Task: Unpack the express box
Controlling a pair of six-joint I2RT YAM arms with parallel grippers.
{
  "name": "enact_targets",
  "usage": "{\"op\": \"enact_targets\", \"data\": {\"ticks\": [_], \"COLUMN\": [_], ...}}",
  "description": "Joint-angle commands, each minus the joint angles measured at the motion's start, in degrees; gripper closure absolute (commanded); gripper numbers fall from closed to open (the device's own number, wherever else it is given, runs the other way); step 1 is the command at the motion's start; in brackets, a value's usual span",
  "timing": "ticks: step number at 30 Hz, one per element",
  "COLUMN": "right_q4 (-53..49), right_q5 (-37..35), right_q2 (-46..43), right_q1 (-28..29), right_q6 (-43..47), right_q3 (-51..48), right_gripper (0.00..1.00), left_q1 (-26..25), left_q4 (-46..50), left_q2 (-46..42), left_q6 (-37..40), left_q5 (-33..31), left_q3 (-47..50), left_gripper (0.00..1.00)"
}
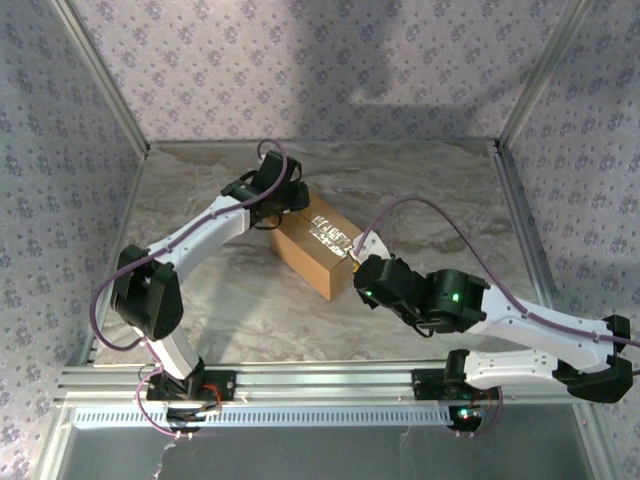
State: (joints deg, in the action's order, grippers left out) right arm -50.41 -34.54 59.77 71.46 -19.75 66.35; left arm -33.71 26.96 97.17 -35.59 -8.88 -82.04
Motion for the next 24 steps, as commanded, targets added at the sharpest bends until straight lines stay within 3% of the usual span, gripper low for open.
{"op": "enact_targets", "data": {"ticks": [1,24], "right_q4": [-7.82,-6.80], "right_q5": [-0.99,-1.07], "right_q2": [-1.14,-1.48], "right_q1": [0.51,1.06], "right_q6": [-0.92,-1.74], "right_q3": [-0.50,-1.42], "right_gripper": [1.00,1.00], "left_q1": [2.90,2.39], "left_q4": [5.91,1.28], "left_q2": [0.55,-6.10], "left_q6": [0.79,2.31], "left_q5": [-6.94,-5.02], "left_q3": [0.59,3.88], "left_gripper": [0.49,0.48]}}
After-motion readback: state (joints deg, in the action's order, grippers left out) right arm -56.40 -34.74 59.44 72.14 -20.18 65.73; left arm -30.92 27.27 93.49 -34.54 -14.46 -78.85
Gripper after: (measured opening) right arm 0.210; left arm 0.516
